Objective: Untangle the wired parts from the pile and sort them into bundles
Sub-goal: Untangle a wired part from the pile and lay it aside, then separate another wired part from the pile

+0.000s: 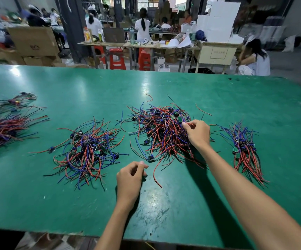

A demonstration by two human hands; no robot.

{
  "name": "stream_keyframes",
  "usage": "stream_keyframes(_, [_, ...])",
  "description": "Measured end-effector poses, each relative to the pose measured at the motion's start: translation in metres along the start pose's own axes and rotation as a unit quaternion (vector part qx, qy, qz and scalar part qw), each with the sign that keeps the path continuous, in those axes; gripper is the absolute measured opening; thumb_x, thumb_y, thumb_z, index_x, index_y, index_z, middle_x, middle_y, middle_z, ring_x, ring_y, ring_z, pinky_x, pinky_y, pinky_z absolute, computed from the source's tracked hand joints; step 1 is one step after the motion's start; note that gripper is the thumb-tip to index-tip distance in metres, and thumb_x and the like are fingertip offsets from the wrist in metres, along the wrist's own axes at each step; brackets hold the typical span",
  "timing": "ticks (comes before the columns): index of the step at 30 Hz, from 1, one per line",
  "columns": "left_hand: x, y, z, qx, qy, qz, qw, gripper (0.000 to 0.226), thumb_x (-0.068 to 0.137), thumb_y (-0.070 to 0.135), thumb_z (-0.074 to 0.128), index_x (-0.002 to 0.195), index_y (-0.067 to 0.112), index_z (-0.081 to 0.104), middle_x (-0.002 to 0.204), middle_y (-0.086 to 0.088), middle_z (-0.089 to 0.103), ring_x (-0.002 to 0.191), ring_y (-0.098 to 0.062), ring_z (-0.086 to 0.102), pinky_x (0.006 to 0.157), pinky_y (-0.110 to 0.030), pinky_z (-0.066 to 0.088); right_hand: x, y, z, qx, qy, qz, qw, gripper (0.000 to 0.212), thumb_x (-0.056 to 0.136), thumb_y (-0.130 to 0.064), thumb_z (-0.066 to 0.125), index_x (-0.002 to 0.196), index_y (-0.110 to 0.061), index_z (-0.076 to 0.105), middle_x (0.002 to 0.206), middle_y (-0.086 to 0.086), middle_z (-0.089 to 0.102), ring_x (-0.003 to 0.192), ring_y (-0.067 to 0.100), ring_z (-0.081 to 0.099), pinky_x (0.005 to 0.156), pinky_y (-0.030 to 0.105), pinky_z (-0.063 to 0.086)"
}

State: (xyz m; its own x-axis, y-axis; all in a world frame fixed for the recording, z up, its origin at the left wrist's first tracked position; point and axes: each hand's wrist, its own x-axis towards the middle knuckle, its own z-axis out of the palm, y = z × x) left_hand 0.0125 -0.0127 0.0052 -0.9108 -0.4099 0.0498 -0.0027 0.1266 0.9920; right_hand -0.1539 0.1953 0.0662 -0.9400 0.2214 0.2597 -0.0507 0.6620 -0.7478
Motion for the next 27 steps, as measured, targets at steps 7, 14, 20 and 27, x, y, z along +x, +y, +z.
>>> stream_keyframes(7, [-0.003, 0.011, 0.003, -0.023, -0.020, -0.001, 1.000, 0.029, 0.099, 0.027, 0.061, 0.077, 0.027, 0.080, 0.070, -0.001, 0.071, 0.063, -0.005, 0.060, 0.057, -0.018, 0.048, -0.061, -0.007, -0.025, 0.129, 0.004, -0.071, 0.989, 0.014, 0.097, -0.033, 0.067, 0.088, -0.023, 0.070, 0.069, -0.014, 0.065, 0.062, -0.003, 0.054, 0.060, 0.012, 0.038])
stream_keyframes(14, [-0.003, 0.066, 0.031, -0.122, -0.146, 0.024, 0.981, 0.027, 0.105, 0.025, 0.049, 0.109, 0.018, 0.075, 0.100, 0.005, 0.078, 0.088, 0.000, 0.066, 0.072, -0.012, 0.047, -0.148, -0.018, -0.007, 0.273, -0.090, -0.097, 0.953, 0.008, 0.096, -0.023, 0.066, 0.095, -0.017, 0.073, 0.082, -0.009, 0.072, 0.072, 0.005, 0.061, 0.071, 0.024, 0.050])
stream_keyframes(20, [-0.011, 0.061, 0.028, -0.238, -0.143, -0.024, 0.960, 0.030, 0.083, 0.021, 0.075, 0.107, 0.004, 0.072, 0.098, -0.013, 0.078, 0.088, -0.014, 0.073, 0.068, -0.020, 0.056, -0.172, -0.021, -0.001, 0.382, -0.157, -0.043, 0.910, 0.023, 0.101, -0.017, 0.059, 0.083, -0.009, 0.069, 0.068, -0.002, 0.065, 0.057, 0.000, 0.050, 0.058, 0.011, 0.040])
stream_keyframes(27, [-0.006, 0.043, 0.020, -0.174, -0.090, -0.045, 0.979, 0.045, 0.061, 0.033, 0.087, 0.097, 0.011, 0.072, 0.082, -0.014, 0.077, 0.069, -0.013, 0.069, 0.067, -0.017, 0.053, -0.181, -0.004, 0.003, 0.399, -0.207, 0.081, 0.889, 0.031, 0.098, -0.037, 0.054, 0.094, -0.013, 0.072, 0.068, 0.012, 0.071, 0.038, 0.008, 0.035, 0.037, 0.017, 0.027])
